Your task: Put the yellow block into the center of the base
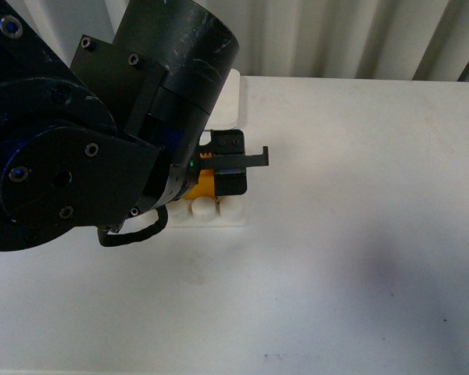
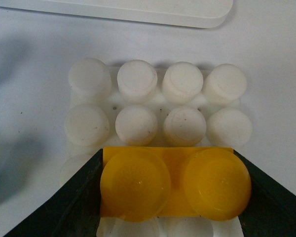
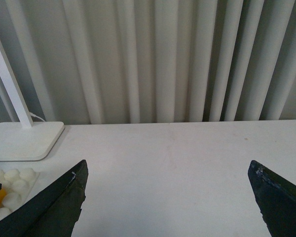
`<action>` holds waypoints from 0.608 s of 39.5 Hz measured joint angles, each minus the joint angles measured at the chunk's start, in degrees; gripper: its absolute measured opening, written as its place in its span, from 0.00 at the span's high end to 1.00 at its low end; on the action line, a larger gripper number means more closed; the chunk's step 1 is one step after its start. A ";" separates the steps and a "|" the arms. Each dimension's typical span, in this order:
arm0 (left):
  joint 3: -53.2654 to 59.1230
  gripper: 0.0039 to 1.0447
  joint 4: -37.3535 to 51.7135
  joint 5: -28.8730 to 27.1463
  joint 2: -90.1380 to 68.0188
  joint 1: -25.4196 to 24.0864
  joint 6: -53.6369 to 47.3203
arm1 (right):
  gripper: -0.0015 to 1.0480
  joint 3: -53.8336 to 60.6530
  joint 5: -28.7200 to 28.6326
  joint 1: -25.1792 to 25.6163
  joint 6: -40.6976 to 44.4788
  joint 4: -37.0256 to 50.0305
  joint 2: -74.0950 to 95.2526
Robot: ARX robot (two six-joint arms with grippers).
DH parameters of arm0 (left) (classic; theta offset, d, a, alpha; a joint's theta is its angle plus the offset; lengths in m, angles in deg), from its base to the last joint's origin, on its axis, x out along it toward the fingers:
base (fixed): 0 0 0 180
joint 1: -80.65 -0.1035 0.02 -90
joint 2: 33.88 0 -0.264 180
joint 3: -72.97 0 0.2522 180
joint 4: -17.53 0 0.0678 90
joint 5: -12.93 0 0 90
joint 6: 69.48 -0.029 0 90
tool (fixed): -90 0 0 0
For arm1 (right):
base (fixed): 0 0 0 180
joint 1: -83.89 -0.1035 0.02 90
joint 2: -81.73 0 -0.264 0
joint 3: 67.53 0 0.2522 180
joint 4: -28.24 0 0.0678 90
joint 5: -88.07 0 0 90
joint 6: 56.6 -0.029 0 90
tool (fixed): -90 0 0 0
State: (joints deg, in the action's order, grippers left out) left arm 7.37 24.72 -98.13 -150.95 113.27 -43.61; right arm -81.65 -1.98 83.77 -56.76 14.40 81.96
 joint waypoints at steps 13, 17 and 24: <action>0.17 0.38 1.62 0.66 -1.44 -0.15 0.83 | 0.09 0.00 0.00 0.00 0.00 0.00 0.00; 0.17 0.38 1.88 0.59 -1.88 -0.15 0.81 | 0.09 0.00 0.00 0.00 0.00 0.00 0.00; 0.42 0.38 2.49 0.52 -2.08 -0.15 0.76 | 0.09 0.00 0.00 0.00 0.00 0.00 0.00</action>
State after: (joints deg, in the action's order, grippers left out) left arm 7.79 27.21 -97.60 -153.03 113.12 -42.85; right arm -81.65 -1.98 83.77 -56.76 14.40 81.96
